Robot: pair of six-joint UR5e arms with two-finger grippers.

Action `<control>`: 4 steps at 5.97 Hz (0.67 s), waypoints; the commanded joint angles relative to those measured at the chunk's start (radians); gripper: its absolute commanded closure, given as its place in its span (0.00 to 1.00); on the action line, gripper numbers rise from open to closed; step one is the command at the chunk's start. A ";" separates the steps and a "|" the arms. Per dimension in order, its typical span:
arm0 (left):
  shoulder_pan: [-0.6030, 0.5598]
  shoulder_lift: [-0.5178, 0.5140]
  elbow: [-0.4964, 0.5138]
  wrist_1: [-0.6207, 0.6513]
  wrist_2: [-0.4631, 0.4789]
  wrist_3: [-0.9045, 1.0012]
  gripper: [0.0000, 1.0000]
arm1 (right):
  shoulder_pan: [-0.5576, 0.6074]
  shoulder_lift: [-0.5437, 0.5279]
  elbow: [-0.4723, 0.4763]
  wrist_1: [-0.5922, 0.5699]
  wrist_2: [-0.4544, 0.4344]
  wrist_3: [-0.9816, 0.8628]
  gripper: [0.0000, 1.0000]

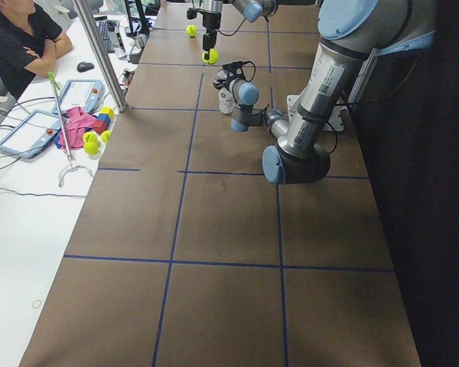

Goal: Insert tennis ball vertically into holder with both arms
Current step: 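Carry the tennis ball with the right gripper above the can's opening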

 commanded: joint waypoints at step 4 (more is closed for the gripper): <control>0.000 -0.002 -0.002 0.000 0.000 -0.020 0.22 | -0.044 -0.027 0.037 -0.065 -0.012 0.001 0.41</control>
